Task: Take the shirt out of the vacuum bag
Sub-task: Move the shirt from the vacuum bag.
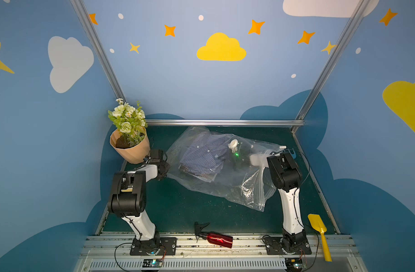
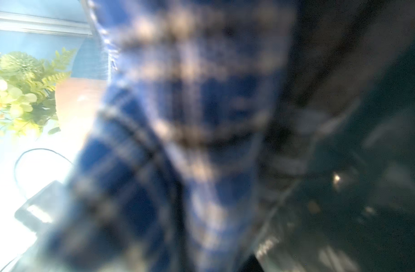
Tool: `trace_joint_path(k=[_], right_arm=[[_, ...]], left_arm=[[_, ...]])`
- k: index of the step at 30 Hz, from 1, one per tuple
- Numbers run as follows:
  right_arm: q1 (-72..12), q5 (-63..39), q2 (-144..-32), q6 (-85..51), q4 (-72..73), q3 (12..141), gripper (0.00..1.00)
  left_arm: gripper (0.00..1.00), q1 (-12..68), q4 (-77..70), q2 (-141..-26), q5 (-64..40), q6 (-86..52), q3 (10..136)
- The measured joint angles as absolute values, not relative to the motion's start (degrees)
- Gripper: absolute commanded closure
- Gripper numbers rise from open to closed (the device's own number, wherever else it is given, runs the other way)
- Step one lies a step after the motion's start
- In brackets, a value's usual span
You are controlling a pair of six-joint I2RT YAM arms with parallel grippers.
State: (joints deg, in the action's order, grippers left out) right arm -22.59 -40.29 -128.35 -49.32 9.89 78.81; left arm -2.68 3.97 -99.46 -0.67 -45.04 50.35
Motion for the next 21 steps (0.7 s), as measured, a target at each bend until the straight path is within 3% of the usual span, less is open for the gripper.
trace_joint_path(k=[21], right_arm=[[-15.0, -39.9, -113.8, -47.1, 6.7, 59.4, 1.0]], left_arm=[[0.96, -2.7, 3.9, -99.5, -0.9, -44.9, 50.3]])
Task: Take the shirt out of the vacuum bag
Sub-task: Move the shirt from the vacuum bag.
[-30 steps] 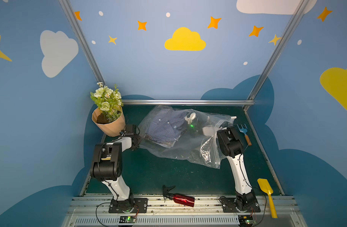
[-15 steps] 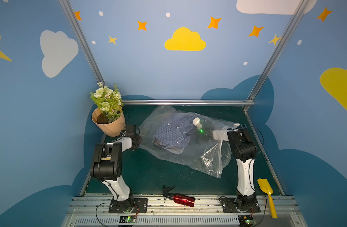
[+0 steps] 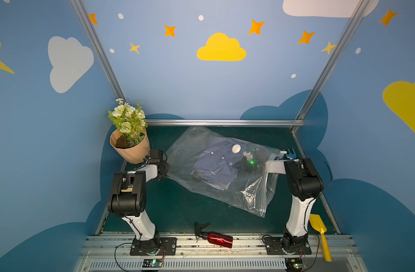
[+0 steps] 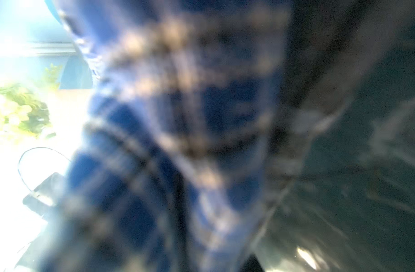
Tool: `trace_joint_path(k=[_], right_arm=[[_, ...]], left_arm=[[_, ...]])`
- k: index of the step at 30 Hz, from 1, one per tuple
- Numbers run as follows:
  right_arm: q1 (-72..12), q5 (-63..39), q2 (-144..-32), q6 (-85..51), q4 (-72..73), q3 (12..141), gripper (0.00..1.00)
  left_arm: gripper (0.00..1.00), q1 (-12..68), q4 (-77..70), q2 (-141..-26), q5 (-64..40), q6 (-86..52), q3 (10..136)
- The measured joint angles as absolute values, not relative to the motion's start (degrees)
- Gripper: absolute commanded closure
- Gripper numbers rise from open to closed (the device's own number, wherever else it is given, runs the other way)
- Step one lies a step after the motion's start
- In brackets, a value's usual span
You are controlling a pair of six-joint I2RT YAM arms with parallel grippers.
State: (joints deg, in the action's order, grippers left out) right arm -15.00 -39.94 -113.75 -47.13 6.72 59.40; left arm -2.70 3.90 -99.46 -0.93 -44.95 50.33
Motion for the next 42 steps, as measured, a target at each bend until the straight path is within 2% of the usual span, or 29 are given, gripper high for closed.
trace_joint_path(k=[9, 21, 42], right_arm=[[-11.0, -39.9, -108.9, -44.0, 2.4, 54.8, 1.0], [-4.1, -37.5, -99.9, -36.6, -10.2, 49.9, 1.0], [8.6, -37.5, -94.2, -27.9, -18.5, 44.3, 1.0]], left_arm=[[0.96, -2.7, 3.9, -99.5, -1.1, -44.8, 50.3], [0.96, -2.7, 3.9, -99.5, -1.2, -44.8, 50.3], [0.96, -2.7, 3.9, -99.5, -1.6, -44.6, 50.3]])
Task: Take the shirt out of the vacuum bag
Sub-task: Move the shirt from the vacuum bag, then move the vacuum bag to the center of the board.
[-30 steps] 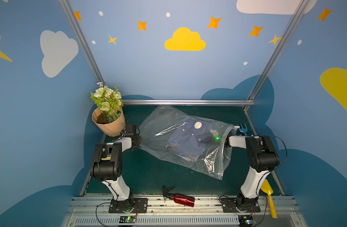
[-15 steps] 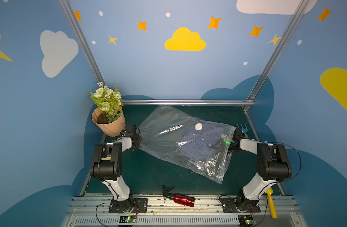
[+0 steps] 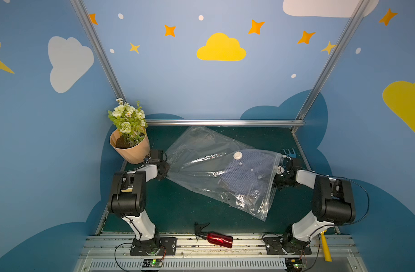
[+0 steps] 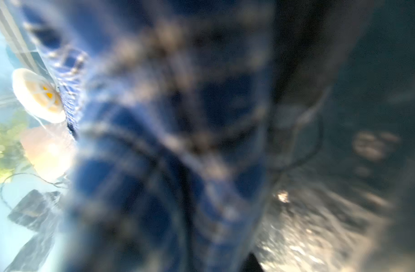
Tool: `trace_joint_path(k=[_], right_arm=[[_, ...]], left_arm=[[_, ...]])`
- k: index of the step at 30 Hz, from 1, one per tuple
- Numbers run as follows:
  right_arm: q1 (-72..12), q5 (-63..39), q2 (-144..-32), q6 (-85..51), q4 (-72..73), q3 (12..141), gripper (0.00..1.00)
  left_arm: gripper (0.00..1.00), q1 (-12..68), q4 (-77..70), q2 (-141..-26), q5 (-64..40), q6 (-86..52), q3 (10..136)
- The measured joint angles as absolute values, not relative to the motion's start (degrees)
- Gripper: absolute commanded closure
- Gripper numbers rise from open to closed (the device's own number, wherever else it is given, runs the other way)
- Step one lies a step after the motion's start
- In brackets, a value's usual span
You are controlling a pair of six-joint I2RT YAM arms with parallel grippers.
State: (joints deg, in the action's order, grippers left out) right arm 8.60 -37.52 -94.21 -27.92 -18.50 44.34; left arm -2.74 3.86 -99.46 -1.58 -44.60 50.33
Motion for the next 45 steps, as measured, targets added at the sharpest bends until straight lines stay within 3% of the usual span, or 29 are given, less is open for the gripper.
trace_joint_path(k=[10, 12, 14, 20, 25, 27, 30, 32, 39, 45], right_arm=[[11.9, -36.9, -93.0, -25.4, -21.2, 43.7, 0.98], [12.1, -36.7, -92.9, -25.0, -21.6, 43.7, 0.85], [12.3, -35.8, -92.6, -25.0, -22.3, 43.7, 0.64], [14.3, -28.2, -86.1, -26.7, -28.3, 44.0, 0.46], [18.6, -21.8, -75.2, -28.3, -33.7, 49.2, 0.41], [19.6, -19.8, -72.0, -28.9, -34.5, 51.9, 0.37], [20.3, -19.4, -68.6, -30.8, -34.0, 53.8, 0.36], [20.0, -20.3, -68.1, -31.7, -33.0, 54.4, 0.36], [13.7, -21.8, -77.3, -31.5, -29.0, 58.6, 0.36], [12.5, -23.2, -84.2, -33.7, -25.2, 54.8, 0.39]], left_arm=[[0.96, -2.7, 3.9, -99.5, -1.7, -44.6, 50.3], [0.96, -2.7, 3.9, -99.5, -1.8, -44.6, 50.3], [0.96, -2.7, 3.9, -99.5, -1.9, -44.6, 50.3], [0.93, -2.7, 3.8, -99.5, -2.2, -43.9, 50.3], [0.75, -2.5, 3.8, -98.9, -2.6, -43.1, 50.4], [0.62, -2.1, 4.4, -97.9, -3.0, -42.4, 50.4], [0.34, -0.4, 6.8, -94.3, -3.2, -40.4, 51.0], [0.26, 1.3, 8.8, -90.0, -2.6, -39.2, 51.8], [0.19, 1.8, 14.1, -73.8, -1.5, -38.2, 51.2], [0.16, -2.2, 15.3, -67.5, -3.4, -42.3, 38.7]])
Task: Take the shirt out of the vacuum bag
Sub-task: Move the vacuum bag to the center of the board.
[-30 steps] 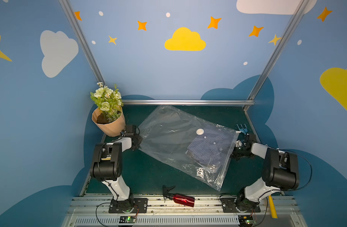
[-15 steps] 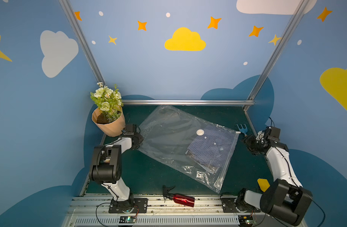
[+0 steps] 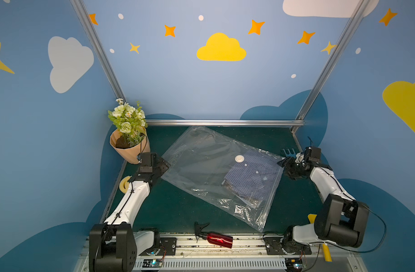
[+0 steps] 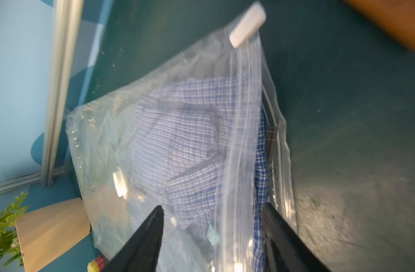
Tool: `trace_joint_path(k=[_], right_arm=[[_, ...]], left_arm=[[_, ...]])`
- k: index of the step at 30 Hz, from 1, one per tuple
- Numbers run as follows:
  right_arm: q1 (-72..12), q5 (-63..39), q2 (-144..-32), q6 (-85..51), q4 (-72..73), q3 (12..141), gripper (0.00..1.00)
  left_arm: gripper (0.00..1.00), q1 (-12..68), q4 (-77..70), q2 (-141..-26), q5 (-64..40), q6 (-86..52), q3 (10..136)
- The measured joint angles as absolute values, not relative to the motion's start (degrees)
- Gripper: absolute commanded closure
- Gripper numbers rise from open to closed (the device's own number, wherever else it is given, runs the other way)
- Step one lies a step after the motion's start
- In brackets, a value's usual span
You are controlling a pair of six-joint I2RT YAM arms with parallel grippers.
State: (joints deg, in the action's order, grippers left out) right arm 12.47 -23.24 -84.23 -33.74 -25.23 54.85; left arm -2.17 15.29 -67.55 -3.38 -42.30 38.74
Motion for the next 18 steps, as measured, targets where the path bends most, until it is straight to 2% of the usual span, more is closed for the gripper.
trace_joint_path(k=[4, 11, 18], right_arm=[[11.3, -24.5, -87.8, -34.2, -23.9, 54.9, 0.48], [11.2, -25.3, -88.5, -34.7, -22.0, 54.8, 0.68], [11.0, -25.3, -88.9, -34.9, -20.9, 54.3, 0.73]], left_arm=[[0.16, -3.2, 15.7, -68.7, -5.0, -45.3, 32.1], [0.24, -3.3, 11.2, -77.8, -6.2, -46.4, 34.2], [0.35, -3.3, 6.6, -84.7, -6.4, -46.1, 38.2]])
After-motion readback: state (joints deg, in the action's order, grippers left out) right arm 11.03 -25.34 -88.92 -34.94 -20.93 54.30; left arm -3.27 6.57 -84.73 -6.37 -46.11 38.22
